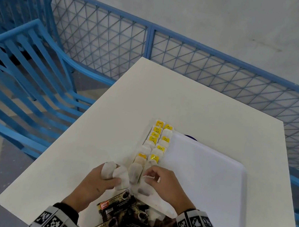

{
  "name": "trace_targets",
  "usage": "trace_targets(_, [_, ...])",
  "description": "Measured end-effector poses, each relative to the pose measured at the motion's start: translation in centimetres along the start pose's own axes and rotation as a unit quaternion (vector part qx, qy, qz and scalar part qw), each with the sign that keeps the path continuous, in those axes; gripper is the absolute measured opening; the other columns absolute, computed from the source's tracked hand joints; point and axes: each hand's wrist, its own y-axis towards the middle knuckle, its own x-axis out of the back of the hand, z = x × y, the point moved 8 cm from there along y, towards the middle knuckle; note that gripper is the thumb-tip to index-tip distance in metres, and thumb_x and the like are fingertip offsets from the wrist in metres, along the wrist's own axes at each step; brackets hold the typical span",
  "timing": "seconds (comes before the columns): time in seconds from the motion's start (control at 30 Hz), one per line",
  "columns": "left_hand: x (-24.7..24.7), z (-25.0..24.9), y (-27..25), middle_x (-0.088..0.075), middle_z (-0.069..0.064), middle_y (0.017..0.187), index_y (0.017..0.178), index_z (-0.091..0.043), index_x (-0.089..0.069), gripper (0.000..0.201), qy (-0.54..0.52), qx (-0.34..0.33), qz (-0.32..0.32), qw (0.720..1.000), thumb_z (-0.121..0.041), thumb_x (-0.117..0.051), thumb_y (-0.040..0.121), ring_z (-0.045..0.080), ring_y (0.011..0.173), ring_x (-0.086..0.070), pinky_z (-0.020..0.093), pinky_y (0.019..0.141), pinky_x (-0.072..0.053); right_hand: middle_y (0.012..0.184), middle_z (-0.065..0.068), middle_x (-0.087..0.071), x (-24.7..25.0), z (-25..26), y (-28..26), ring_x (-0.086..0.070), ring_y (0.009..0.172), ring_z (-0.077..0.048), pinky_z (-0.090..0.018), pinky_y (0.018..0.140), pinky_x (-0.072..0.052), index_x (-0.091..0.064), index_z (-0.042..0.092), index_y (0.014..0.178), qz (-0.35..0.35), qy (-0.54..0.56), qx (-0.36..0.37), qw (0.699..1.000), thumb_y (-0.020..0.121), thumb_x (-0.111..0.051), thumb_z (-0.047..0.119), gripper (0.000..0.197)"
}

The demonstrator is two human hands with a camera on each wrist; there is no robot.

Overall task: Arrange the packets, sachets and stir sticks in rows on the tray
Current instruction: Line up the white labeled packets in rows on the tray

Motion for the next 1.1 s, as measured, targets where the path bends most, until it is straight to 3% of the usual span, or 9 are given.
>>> trace_targets(0.2, [-0.2, -0.1, 0.0, -0.072, 0.006, 0.095, 0.105, -0.014, -0.064, 0.057, -0.004, -0.004, 0.009, 1.000, -0.038, -0.074, 0.054, 0.014, 0.083, -0.065, 0.024, 0.070, -0.052, 0.072, 0.012, -0.050, -0.3, -0.2, 1.9, -0.044, 0.065, -0.003, -0.010, 0.062, -0.037, -0.060, 0.018, 0.087, -0.023, -0.038, 0.008, 0.999, 0.085, -0.063, 0.015, 0.005])
trace_targets(0.33, [-0.3, -0.1, 0.1, -0.071, 0.006, 0.094, 0.106, -0.013, -0.063, 0.058, -0.010, -0.005, 0.013, 1.000, -0.038, -0.075, 0.056, 0.011, 0.080, -0.065, 0.022, 0.067, -0.051, 0.097, 0.010, -0.044, 0.0, -0.6, 2.1, -0.043, 0.097, -0.011, -0.016, 0.084, -0.036, -0.058, 0.016, 0.108, -0.077, -0.113, 0.037, 0.990, 0.086, -0.062, 0.023, 0.023])
trace_targets(0.43, [-0.4, 0.0, 0.4, -0.069, 0.005, 0.092, 0.106, -0.011, -0.062, 0.050, -0.017, 0.000, 0.005, 1.000, -0.030, -0.076, 0.062, 0.008, 0.076, -0.063, 0.019, 0.063, -0.049, 0.089, 0.013, -0.045, 0.6, 1.1, 0.7, -0.046, 0.086, -0.004, -0.009, 0.078, -0.035, -0.060, 0.018, 0.103, -0.136, -0.064, 0.070, 0.986, 0.090, -0.057, 0.029, 0.017])
trace_targets(0.5, [-0.6, 0.1, 0.6, -0.070, 0.007, 0.096, 0.107, -0.010, -0.062, 0.051, -0.022, -0.001, 0.011, 1.000, -0.033, -0.075, 0.064, 0.014, 0.083, -0.065, 0.022, 0.069, -0.051, 0.087, 0.009, -0.056, -0.4, 1.9, -0.1, -0.049, 0.073, 0.000, -0.009, 0.070, -0.040, -0.061, 0.022, 0.097, -0.080, 0.012, 0.047, 0.996, 0.092, -0.053, 0.034, 0.015])
trace_targets(0.6, [-1.5, -0.2, 0.6, -0.071, 0.010, 0.104, 0.110, -0.009, -0.061, 0.034, -0.034, 0.009, 0.033, 0.999, -0.029, -0.067, 0.083, 0.022, 0.097, -0.067, 0.027, 0.080, -0.054, 0.093, 0.001, -0.065, -3.2, 1.3, -0.9, -0.056, 0.075, -0.004, -0.020, 0.075, -0.048, -0.061, 0.024, 0.098, 0.038, 0.088, -0.009, 0.995, 0.089, -0.055, 0.042, 0.021])
trace_targets(0.7, [-2.5, -0.7, 0.4, -0.070, 0.011, 0.106, 0.114, -0.008, -0.062, 0.023, -0.055, 0.014, 0.062, 0.996, -0.018, -0.050, 0.096, 0.019, 0.098, -0.067, 0.025, 0.080, -0.053, 0.083, 0.004, -0.066, -3.7, 0.3, -1.0, -0.057, 0.066, -0.002, -0.017, 0.063, -0.048, -0.062, 0.017, 0.094, 0.035, 0.141, -0.029, 0.989, 0.083, -0.067, 0.032, 0.020])
trace_targets(0.8, [-2.5, -0.8, 0.2, -0.069, 0.014, 0.108, 0.111, -0.010, -0.065, 0.030, -0.090, 0.019, 0.067, 0.994, -0.021, -0.054, 0.086, 0.027, 0.106, -0.064, 0.028, 0.083, -0.053, 0.075, 0.002, -0.065, -2.5, -0.9, -1.1, -0.059, 0.060, -0.005, -0.014, 0.056, -0.045, -0.060, 0.016, 0.085, -0.017, 0.219, -0.062, 0.974, 0.082, -0.070, 0.016, 0.010])
trace_targets(1.0, [-1.7, -0.2, 0.8, -0.069, 0.013, 0.112, 0.120, -0.014, -0.058, 0.061, -0.055, 0.018, 0.068, 0.996, -0.038, -0.063, 0.064, 0.021, 0.104, -0.065, 0.026, 0.083, -0.053, 0.088, -0.015, -0.068, 0.0, -3.5, -2.3, -0.066, 0.068, -0.015, -0.023, 0.071, -0.056, -0.063, 0.010, 0.086, -0.097, 0.276, -0.111, 0.950, 0.086, -0.063, 0.005, 0.005])
trace_targets(1.1, [-1.6, -0.6, 1.3, -0.072, 0.006, 0.098, 0.111, -0.016, -0.061, 0.046, -0.012, -0.001, 0.042, 0.999, -0.030, -0.065, 0.068, 0.015, 0.092, -0.066, 0.019, 0.073, -0.051, 0.077, -0.007, -0.067, 0.2, -4.1, -2.7, -0.064, 0.065, -0.014, -0.021, 0.060, -0.053, -0.060, 0.013, 0.079, -0.099, 0.255, -0.124, 0.954, 0.084, -0.066, 0.007, 0.010])
